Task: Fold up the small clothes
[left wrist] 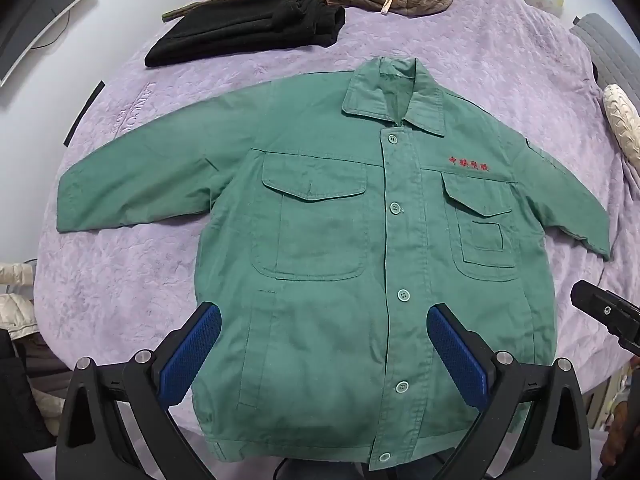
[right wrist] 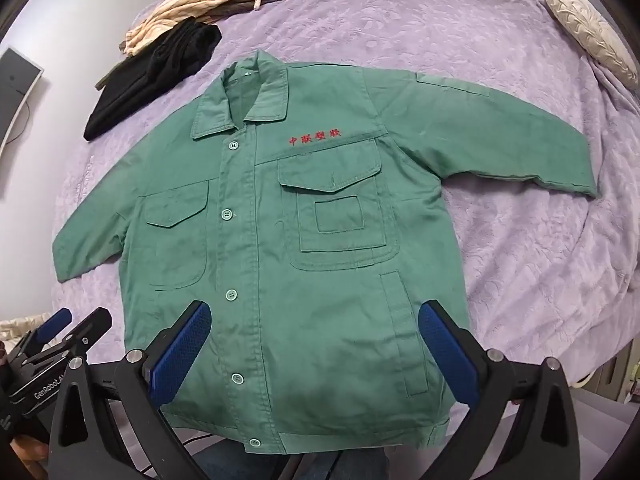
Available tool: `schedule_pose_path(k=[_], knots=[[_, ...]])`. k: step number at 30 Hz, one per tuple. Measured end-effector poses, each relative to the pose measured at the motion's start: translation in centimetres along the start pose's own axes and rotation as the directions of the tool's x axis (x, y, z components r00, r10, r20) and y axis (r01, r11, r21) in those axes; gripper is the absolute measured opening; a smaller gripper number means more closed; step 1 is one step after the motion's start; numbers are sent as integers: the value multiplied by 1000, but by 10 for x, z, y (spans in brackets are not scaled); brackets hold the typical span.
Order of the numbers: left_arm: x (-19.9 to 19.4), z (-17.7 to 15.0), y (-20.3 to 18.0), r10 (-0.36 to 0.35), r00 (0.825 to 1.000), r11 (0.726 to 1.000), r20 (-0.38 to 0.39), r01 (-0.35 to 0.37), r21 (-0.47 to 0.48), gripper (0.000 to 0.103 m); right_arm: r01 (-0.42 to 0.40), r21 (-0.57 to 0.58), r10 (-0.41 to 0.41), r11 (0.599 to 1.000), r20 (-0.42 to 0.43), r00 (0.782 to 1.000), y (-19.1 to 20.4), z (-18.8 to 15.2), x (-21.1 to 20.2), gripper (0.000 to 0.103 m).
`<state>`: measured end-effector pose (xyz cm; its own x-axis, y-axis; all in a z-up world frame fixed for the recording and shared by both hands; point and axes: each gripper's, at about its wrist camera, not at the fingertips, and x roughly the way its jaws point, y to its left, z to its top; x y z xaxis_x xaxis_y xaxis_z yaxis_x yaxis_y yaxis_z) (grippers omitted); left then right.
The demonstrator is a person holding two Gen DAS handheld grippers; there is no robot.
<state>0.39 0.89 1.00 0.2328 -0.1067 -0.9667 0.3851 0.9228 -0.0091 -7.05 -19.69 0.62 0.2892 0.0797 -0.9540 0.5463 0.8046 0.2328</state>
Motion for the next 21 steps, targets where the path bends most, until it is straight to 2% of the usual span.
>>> schedule_pose_path(k=[21], knots=[[2,-6,5,12,1000,1000,-17,-12,-23,103,37,-21,-37,999,-2,999,6,-2,-2,103]])
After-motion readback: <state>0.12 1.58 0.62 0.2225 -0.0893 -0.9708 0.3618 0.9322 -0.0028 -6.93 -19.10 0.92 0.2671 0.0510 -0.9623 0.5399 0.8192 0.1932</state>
